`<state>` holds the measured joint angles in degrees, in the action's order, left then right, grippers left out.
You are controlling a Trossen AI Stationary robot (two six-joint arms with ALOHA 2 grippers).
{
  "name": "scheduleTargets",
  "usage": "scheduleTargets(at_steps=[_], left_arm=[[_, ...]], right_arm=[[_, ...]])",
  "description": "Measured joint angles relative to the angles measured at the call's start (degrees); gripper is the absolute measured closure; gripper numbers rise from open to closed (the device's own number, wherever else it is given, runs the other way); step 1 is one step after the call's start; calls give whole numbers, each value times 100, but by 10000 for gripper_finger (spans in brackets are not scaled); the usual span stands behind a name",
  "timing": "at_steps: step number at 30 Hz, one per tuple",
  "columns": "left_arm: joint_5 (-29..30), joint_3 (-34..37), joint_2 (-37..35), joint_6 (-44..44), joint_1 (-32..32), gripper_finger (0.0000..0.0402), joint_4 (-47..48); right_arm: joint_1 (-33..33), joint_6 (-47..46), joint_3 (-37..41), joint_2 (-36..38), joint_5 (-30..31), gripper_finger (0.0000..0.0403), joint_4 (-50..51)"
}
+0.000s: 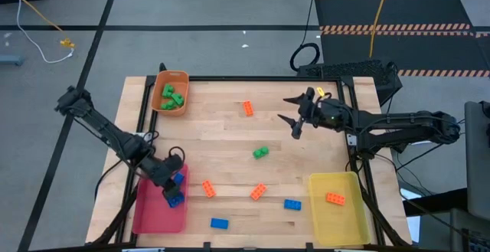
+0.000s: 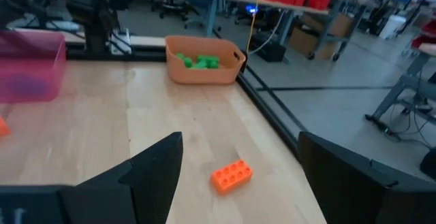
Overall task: Sort & place blocks by color
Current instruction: Put the orange game piece into the yellow bin
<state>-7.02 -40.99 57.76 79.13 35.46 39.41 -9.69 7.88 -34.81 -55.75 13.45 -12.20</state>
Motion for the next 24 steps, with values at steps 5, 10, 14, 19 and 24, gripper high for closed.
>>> scheduleTargets(at_steps=[5,10,14,19,24], left_arm=[[132,0,0,-811,-588,112,-184],[152,0,0,-1700,-1191,128,-597],[163,-2,0,-2384,-1576,140,-839],[592,0,0,-3298,-2145,157,-925],[716,0,0,-4037,-2639,168,-1003]], right_arm=[[-2,77,0,0,0,117,-47],[-2,176,-2,0,2,117,-20],[-2,181,-2,0,2,117,124],[-2,29,-2,0,17,117,298],[-2,-116,-2,0,24,117,359]])
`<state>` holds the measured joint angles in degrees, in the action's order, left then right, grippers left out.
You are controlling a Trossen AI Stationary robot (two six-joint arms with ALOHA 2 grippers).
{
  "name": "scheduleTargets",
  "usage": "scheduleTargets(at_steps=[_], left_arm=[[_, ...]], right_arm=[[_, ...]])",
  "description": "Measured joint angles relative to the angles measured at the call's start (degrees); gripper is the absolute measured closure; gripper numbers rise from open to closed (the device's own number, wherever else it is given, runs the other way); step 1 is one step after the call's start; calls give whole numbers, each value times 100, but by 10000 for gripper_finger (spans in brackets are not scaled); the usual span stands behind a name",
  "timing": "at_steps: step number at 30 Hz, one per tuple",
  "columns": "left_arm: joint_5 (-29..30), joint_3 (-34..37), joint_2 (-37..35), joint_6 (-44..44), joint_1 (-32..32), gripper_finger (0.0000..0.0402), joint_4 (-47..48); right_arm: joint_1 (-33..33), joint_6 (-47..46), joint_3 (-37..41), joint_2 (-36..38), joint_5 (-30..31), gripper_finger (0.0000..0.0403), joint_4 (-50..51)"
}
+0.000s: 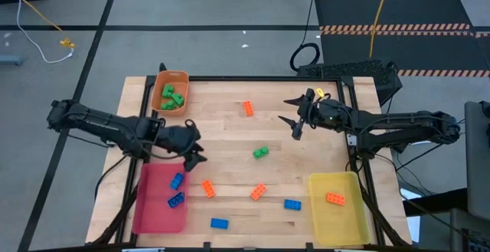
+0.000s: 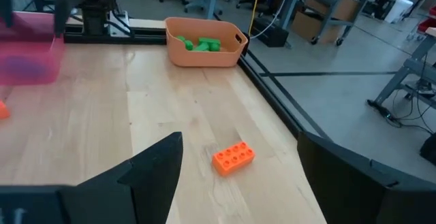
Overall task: Sort & place blocks by color
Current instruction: Put the orange game piece into the yellow bin
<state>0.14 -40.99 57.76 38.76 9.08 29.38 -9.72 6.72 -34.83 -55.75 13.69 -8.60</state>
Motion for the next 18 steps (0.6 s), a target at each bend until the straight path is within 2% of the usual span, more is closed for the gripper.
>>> scheduleTargets(at_steps=[8,11,15,18], left_arm=[[13,-2,35,-679,-312,170,-772],[60,-2,176,-934,-429,170,-961],[125,-176,601,-1220,-493,170,-840],[117,-418,1055,-1520,-487,170,-762]], right_arm=[[0,-2,0,0,12,117,43],[0,56,0,0,228,117,76],[-2,329,0,76,564,117,88],[-2,446,-4,292,599,117,200]])
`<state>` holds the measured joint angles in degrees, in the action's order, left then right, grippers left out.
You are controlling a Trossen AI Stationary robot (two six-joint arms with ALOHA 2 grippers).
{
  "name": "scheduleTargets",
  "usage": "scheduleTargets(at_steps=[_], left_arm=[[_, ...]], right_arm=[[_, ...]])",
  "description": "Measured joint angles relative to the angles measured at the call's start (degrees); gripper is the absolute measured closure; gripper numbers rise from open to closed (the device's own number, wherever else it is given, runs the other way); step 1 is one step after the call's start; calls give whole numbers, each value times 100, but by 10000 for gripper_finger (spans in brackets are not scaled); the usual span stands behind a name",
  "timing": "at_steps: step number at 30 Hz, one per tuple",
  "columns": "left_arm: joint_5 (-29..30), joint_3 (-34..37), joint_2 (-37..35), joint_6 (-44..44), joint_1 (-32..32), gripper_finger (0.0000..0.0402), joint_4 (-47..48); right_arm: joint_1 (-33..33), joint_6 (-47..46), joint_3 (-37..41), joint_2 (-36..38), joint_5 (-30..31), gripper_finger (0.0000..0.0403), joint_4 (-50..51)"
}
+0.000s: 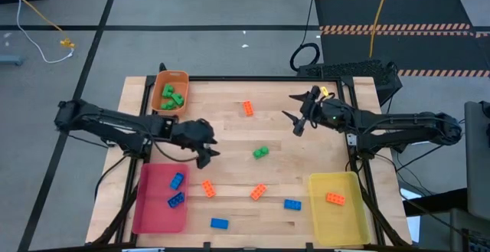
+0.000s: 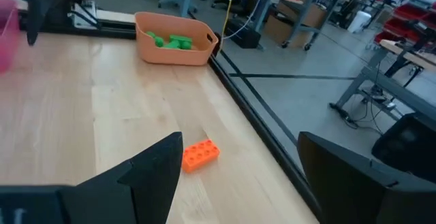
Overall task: Sort & place blocks by color
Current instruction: Put the orange game piece into the yellow bin
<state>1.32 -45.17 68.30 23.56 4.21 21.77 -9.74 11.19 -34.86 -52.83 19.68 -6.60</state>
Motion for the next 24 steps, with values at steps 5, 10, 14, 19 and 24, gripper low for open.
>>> scheduleTargets(at_steps=[5,10,14,19,24], left_arm=[[12,-428,588,-618,-20,170,26],[280,-474,957,-1668,-139,170,-1355],[279,-476,1179,-1900,-407,170,-2097],[197,-474,1478,-1888,-834,170,-2221],[583,-476,1895,-1540,-1615,170,-2323]], right_arm=[[7,41,-1,492,0,117,206],[-7,-31,-1,683,-2,117,255],[-11,-72,-1,495,-8,117,430],[-94,-484,-1,-53,-22,117,443],[-241,-1052,1,-864,-26,117,-75]])
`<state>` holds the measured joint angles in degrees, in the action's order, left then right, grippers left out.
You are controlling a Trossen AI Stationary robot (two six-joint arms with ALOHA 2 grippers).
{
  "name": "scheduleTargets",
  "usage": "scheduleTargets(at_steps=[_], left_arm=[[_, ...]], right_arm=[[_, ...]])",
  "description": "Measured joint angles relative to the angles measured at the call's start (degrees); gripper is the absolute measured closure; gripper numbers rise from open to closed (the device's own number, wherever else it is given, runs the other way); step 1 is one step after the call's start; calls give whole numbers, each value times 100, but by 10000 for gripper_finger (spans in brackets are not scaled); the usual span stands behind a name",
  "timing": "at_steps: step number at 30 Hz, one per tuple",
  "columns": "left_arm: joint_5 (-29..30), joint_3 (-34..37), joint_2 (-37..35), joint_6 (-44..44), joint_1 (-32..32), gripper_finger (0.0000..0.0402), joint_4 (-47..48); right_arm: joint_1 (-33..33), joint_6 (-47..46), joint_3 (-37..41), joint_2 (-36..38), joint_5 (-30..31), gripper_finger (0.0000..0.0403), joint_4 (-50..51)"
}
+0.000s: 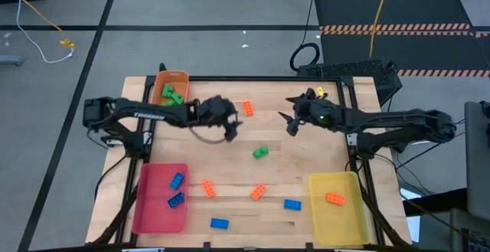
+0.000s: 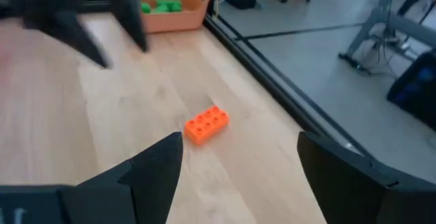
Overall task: Sort & place blocks by color
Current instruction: Put the orange game piece into the yellow bin
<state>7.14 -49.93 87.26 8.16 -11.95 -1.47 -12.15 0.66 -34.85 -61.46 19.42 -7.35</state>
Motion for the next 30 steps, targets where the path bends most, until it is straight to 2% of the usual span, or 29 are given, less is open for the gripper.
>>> scheduleTargets(at_steps=[3,6,10,12,15,19,30], left_arm=[[-272,6,77,132,-368,170,-179],[-682,6,8,132,-522,170,-757],[-759,-3,-135,-111,-547,170,-1837],[-766,-7,-127,-165,-579,170,-2053],[-731,-3,-114,-147,-675,170,-1981],[-661,0,-116,-99,-779,170,-1363],[-433,6,-311,-533,-1146,170,-228]], right_arm=[[-64,-251,-5,-494,-85,117,-627],[-159,-566,-140,-957,-307,117,-996],[-268,-629,-572,-1607,-322,117,-917],[-315,-615,-861,-1945,-325,117,-699],[-392,-782,-1350,-2420,-412,117,-335],[-462,-1153,-1895,-3036,-641,117,41],[-626,-1518,-2963,-4478,-752,117,367]])
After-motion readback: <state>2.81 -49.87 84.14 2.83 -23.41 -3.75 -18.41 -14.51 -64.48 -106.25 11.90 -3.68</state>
